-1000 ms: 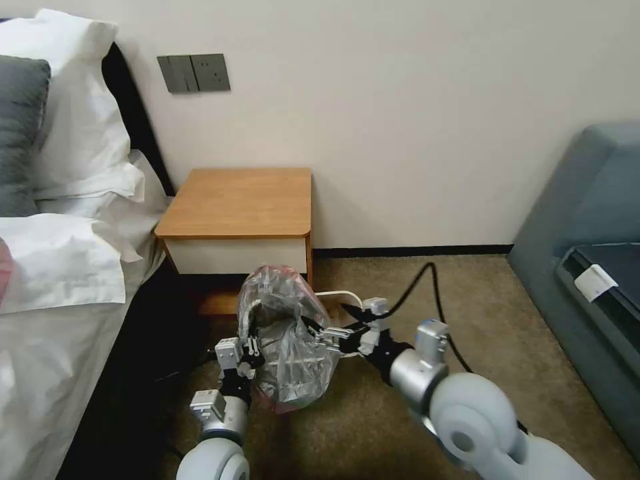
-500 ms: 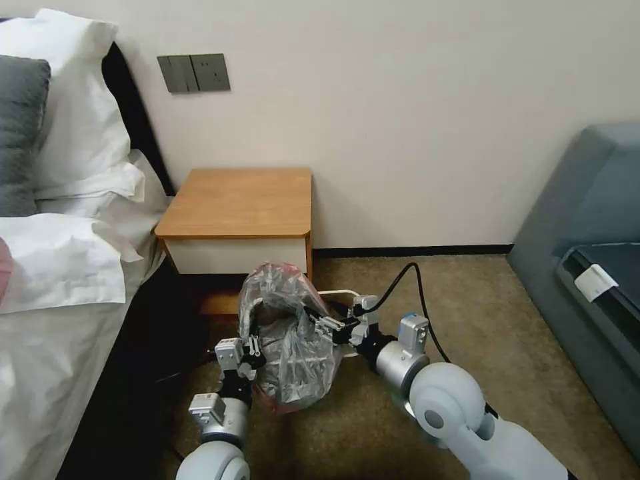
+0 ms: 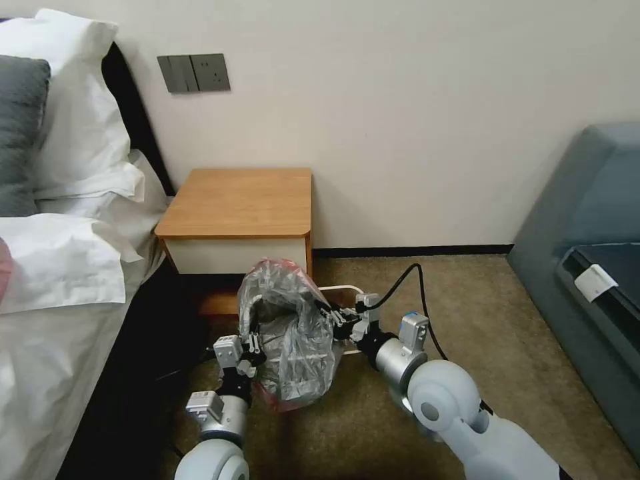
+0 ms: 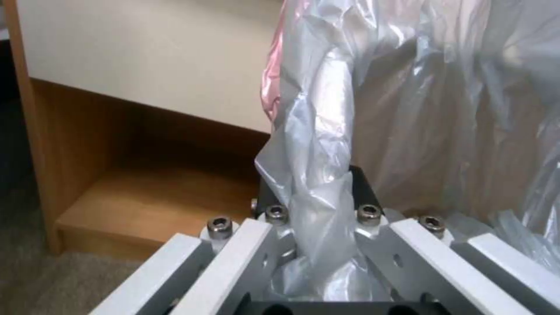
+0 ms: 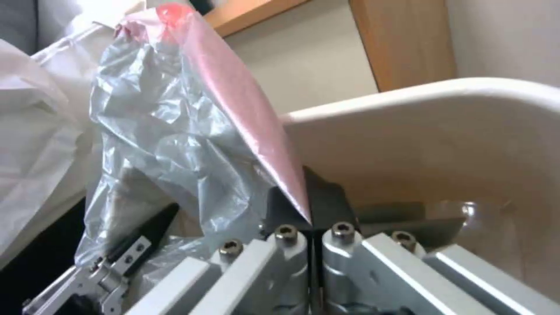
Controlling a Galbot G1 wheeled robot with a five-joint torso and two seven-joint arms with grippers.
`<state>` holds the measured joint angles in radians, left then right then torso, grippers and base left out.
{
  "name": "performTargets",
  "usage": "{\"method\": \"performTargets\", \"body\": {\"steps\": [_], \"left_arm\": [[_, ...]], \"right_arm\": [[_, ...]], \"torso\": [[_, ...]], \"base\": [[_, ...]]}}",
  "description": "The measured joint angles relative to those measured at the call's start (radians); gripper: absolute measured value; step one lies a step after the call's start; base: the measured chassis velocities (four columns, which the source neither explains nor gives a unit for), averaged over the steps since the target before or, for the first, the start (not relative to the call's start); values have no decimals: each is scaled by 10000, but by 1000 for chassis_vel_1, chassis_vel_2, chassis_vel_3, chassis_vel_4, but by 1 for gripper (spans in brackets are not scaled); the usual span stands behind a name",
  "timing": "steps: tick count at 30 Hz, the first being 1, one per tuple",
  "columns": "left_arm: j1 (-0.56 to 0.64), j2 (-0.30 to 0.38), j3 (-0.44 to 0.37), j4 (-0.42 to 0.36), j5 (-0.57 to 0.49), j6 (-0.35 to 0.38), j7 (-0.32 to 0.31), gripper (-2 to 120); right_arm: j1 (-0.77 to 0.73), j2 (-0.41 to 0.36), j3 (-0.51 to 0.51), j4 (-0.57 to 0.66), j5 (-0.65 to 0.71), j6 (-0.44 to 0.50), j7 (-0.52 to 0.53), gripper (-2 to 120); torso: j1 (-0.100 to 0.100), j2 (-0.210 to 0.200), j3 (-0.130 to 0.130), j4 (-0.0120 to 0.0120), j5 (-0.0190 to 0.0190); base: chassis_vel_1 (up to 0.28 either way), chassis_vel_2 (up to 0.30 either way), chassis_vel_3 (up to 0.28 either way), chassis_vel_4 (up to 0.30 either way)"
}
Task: Pick up the garbage bag from the table and place it over the trash can.
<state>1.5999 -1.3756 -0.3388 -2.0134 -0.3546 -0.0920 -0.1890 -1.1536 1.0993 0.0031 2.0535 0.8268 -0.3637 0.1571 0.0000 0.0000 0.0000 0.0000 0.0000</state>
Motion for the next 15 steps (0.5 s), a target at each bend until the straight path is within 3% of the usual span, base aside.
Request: {"method": "performTargets", "body": {"steps": [8,15], "left_arm": [[-44,3,-187,151,-166,417,-147,5],[-17,17,-285,199,-353,381,254,5]], "right_arm": [[-52,-209,378,618,110,-1,19,0],[1046,-495,753,269,659,-226,189,0]], "torso": [[0,0,0,-1,-1],[0,0,0,0,1]], "base": [[0,0,0,0],[0,0,0,0]]}}
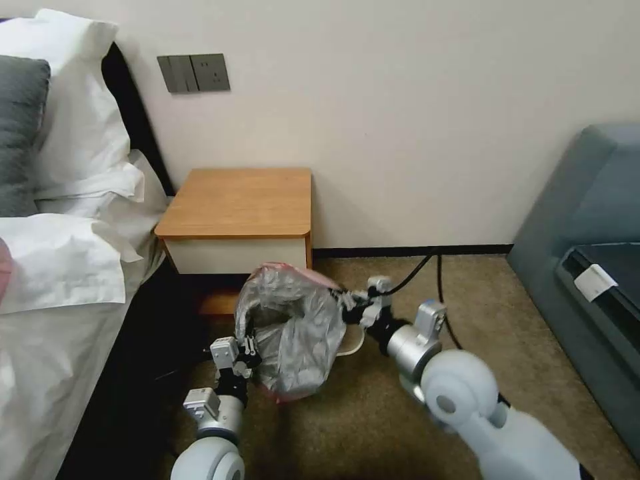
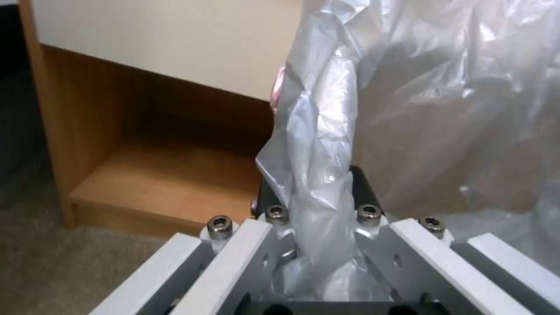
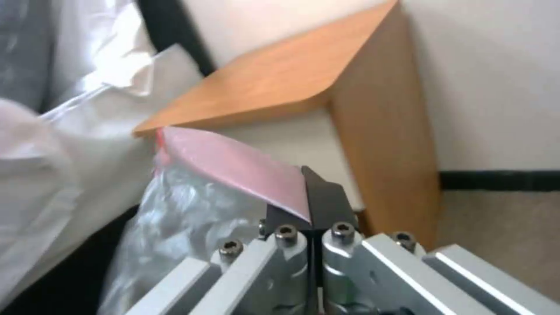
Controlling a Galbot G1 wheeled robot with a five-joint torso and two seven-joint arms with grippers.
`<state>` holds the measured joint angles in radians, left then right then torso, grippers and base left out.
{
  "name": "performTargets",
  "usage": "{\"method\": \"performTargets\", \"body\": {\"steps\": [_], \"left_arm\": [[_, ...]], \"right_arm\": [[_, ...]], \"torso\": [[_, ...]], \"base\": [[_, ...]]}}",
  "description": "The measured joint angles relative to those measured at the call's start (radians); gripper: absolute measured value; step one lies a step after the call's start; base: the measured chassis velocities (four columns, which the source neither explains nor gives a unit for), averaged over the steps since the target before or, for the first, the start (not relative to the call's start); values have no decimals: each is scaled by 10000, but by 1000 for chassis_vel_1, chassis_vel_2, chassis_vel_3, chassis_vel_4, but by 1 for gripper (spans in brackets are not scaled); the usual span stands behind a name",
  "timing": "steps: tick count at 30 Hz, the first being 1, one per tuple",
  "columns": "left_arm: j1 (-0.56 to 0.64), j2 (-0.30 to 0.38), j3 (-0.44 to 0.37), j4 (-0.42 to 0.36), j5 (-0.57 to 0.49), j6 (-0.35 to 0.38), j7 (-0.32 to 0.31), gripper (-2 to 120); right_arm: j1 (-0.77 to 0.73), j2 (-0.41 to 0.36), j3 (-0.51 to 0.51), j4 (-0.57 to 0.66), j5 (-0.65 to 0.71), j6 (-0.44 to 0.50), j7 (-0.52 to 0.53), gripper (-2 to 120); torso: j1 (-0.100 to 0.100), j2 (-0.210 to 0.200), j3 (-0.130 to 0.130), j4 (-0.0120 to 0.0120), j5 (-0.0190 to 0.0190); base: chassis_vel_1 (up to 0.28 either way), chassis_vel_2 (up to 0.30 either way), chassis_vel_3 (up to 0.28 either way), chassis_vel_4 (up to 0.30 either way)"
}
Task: Pick up the garbage bag from the table and place it over the trash can.
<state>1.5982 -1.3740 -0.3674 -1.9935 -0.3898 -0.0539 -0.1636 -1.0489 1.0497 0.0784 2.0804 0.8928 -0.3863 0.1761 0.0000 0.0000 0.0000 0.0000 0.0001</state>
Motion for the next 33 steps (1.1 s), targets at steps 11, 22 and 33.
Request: {"method": "performTargets", "body": {"steps": [11,22,33], "left_arm": [[162,-75,-235,-112,-670,-539,929,5],[72,-129,-587,44,-2519,-371,1240,5],[-45,-108,-1002,227,-3131,-99,1470,5]], "right_arm": [[1377,-798,18,-616,2165,-1941,1666,0],[817,-1040,647,-293,5374,-1989,2549,0],[291,-807,702,253,5193,-2118,2683,3]], "torso": [[0,0,0,0,0],[0,0,0,0,-1],[0,0,-1,0,-2]], "base": [[0,0,0,0],[0,0,0,0],[0,0,0,0]]}}
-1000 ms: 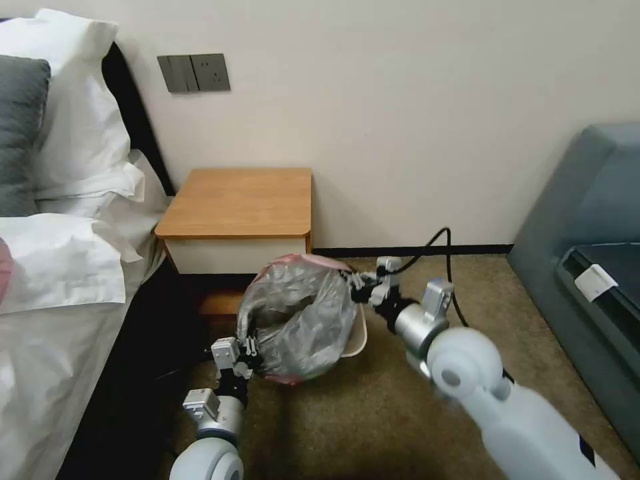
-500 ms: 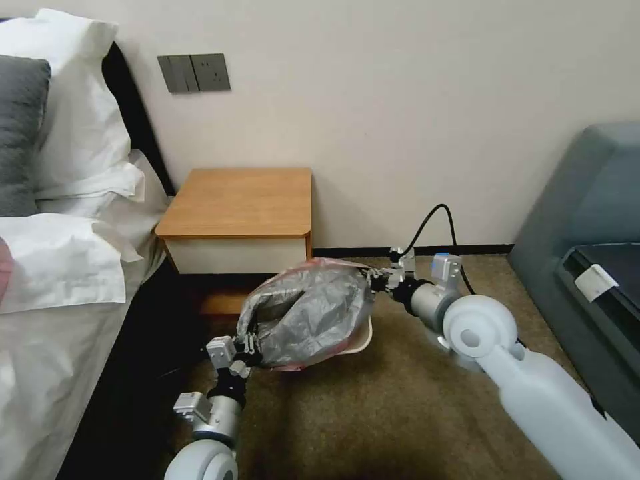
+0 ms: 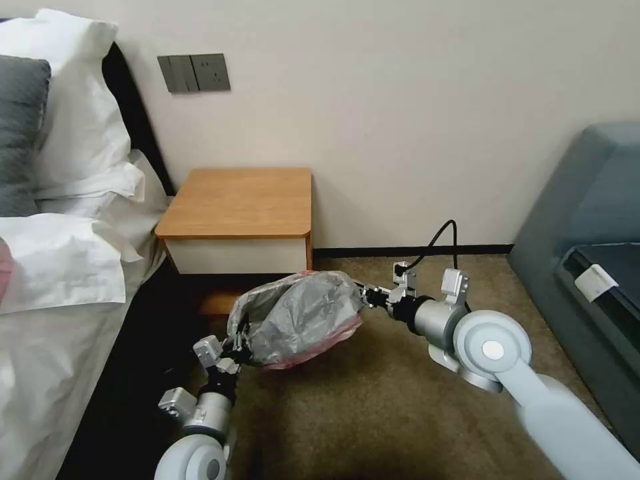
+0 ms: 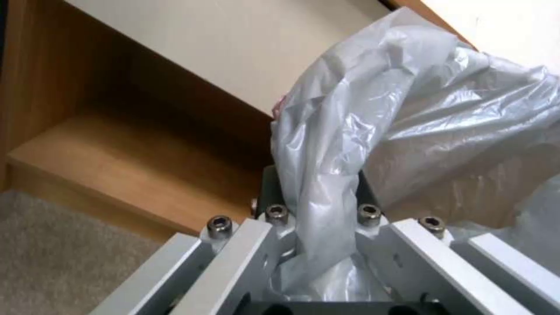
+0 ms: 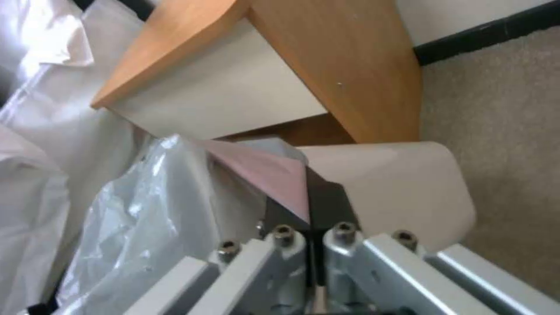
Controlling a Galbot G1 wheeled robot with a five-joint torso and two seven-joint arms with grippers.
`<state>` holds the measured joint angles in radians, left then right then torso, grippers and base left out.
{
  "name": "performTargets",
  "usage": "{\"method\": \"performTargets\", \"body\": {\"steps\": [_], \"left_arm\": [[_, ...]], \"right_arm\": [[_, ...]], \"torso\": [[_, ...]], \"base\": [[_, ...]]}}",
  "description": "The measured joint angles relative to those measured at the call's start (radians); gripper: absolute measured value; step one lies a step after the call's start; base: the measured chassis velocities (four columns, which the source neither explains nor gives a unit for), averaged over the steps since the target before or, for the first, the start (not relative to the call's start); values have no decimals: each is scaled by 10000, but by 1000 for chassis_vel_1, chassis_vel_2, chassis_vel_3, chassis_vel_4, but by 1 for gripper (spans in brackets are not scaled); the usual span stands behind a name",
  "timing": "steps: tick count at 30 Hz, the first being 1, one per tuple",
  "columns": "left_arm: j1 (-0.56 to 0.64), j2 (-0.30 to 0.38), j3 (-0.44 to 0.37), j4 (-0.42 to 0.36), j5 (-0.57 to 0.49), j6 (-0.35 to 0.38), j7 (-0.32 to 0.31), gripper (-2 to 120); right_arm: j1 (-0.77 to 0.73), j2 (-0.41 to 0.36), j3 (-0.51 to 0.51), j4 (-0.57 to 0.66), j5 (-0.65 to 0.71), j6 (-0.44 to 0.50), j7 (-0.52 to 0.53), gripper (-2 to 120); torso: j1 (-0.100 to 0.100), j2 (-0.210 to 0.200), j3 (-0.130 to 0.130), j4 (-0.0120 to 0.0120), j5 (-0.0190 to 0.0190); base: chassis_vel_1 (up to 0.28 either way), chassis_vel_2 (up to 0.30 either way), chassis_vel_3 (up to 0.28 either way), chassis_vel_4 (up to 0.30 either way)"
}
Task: Pick up the garbage bag from the table and place it over the trash can.
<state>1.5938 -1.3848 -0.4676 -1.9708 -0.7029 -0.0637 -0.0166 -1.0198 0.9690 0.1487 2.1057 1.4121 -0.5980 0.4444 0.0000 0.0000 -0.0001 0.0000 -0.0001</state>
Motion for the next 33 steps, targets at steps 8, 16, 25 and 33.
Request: {"method": "performTargets", "body": {"steps": [8,16,25,33], "left_arm": [[-112,-9,-160,140,-104,16,-3,5],[-215,-27,-345,188,-523,280,-83,5],[-313,-44,-554,232,-2014,1006,-313,5],[-262,-23,-545,60,-2413,1362,-335,5]], "right_arm": [[-428,33,79,382,-898,214,429,30],[-1537,289,793,1093,-1125,1052,-21,62],[-4144,2063,2614,1076,1351,2182,-2770,93],[-3812,3536,2358,284,2321,2331,-3102,100]], "torso": [[0,0,0,0,1],[0,0,0,3,0],[0,0,0,-2,0],[0,0,1,1,-1]], "base": [[0,0,0,0],[0,0,0,0],[0,0,0,0],[0,0,0,0]]}}
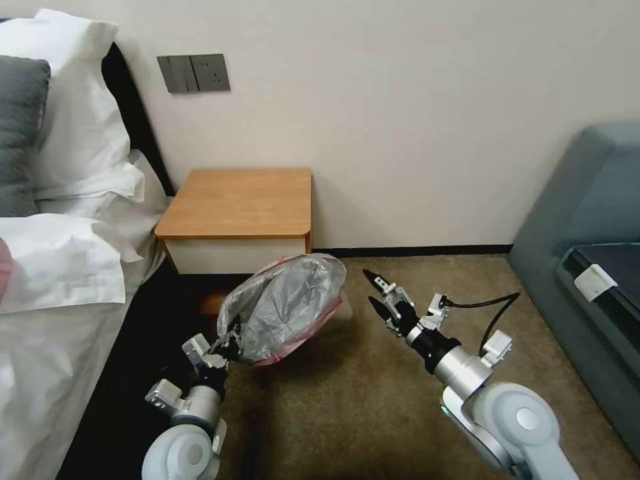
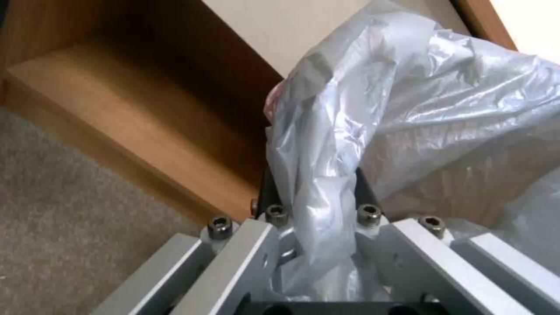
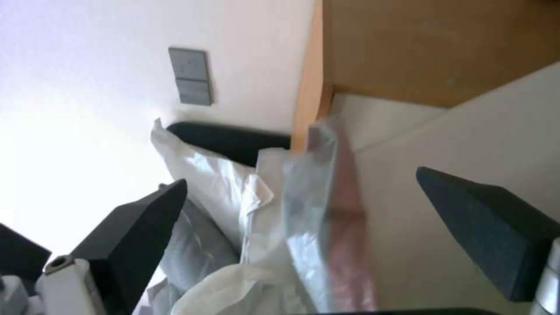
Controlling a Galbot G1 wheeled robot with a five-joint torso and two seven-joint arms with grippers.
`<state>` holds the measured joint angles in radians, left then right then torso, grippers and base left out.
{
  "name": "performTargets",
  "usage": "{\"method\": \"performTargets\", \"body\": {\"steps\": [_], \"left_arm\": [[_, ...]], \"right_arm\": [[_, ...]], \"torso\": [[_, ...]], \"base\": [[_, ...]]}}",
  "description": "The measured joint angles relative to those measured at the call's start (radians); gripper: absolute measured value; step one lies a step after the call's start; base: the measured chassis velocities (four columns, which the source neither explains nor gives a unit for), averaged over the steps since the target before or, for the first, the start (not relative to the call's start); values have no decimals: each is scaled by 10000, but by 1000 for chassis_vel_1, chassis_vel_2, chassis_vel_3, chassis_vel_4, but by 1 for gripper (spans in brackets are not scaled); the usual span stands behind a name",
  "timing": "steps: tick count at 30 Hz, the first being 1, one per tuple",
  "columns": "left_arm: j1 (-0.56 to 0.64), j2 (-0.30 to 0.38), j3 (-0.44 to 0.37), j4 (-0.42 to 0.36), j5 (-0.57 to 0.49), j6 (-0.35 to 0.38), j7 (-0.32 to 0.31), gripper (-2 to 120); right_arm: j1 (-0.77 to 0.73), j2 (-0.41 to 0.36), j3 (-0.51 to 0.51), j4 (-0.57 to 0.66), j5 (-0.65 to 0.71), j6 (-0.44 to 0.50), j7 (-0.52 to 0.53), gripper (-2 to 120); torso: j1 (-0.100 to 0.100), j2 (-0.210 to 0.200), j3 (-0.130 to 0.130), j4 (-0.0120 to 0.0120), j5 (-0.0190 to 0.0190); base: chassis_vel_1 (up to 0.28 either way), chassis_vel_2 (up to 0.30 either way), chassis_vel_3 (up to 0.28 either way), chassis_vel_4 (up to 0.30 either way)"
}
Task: Pick up the garbage bag from the table and place it over the trash can.
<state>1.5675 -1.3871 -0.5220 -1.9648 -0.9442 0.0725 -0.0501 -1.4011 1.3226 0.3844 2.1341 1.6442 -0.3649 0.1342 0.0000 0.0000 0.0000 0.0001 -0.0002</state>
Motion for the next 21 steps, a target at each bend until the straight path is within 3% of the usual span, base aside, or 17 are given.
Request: {"method": "performTargets", "body": {"steps": [7,13,16,21], "left_arm": [[-50,-18,56,-38,-37,43,-22,5],[-91,-26,69,-66,-43,43,-21,5],[-105,-28,83,-77,-38,43,-17,5],[-114,-48,115,-77,-6,44,-4,5]], "right_arm": [[701,497,-871,-538,-1300,387,-176,100],[912,675,-1040,-665,-1600,526,-177,100],[1043,686,-1168,-687,-1797,738,-112,96],[1075,682,-1255,-734,-2058,855,-184,78]], "torso": [[0,0,0,0,0],[0,0,0,-1,1],[0,0,0,0,1],[-1,0,0,-1,1]], "base": [[0,0,0,0],[0,0,0,0],[0,0,0,0],[0,0,0,0]]}}
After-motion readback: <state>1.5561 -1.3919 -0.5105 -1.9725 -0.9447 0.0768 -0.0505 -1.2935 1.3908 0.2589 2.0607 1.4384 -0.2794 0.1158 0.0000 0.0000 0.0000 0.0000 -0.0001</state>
